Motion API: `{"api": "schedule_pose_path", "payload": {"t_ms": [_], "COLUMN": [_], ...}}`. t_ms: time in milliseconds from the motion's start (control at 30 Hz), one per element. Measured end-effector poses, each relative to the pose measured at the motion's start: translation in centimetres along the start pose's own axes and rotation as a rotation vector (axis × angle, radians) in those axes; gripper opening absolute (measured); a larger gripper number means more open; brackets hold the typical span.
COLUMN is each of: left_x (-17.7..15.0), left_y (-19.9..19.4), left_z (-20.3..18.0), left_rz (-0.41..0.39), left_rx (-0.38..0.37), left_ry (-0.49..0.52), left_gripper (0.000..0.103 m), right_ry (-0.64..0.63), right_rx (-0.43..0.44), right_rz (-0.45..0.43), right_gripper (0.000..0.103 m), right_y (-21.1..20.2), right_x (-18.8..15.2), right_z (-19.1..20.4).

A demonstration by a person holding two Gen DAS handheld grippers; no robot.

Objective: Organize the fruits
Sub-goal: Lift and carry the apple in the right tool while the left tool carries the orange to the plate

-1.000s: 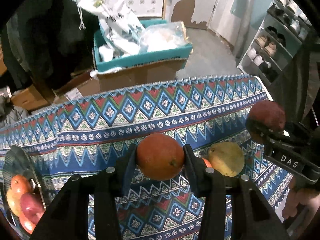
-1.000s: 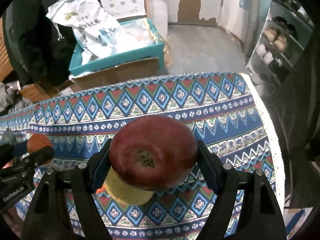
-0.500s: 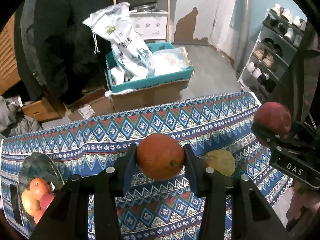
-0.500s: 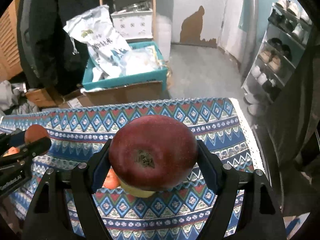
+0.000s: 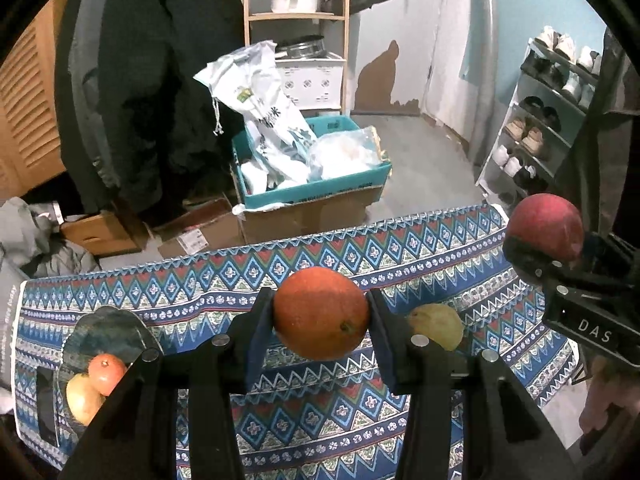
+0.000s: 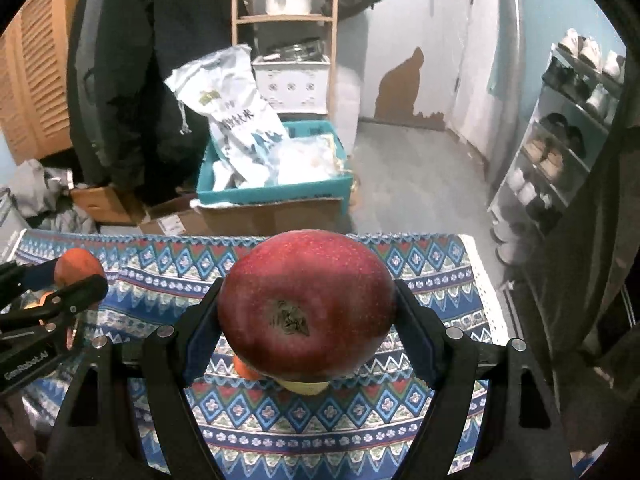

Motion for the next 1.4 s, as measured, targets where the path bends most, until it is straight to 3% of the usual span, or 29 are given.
{"api": "schedule_pose_path", "payload": {"t_ms": [300, 867, 1400], "left_x": [-0.5, -0.9, -3.0], "left_y": [-2.0, -5.3, -5.2], "left_z": [0.7, 5.4, 12.5], "left_rz": [-0.030, -0.081, -0.052], "left_rx": [0.005, 0.045, 0.115], "left_ry": [-0.006, -0.079, -0.185], "left_gripper": [0.047, 0.047, 0.047], "right_ry": [-0.017, -0.050, -0.121], "right_rx": [0.026, 0.057, 0.163], "right_rz": [-0.040, -0.081, -0.030], "right_gripper": [0.079, 0.079, 0.079], "right_y": [-2.2, -3.9, -1.2], "right_x": [0.3, 1.5, 2.0], "right_z": [1.3, 4.2, 11.6]}}
Point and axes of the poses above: each gripper's, at about its wrist camera, not at the fingertips, and y roughly the way its jaws point, z to its left, x to its top, the point moved 4 cm from there along y, roughly the way its jaws point, and after that the axes turned 1 degree about z, right-handed, at the moved point
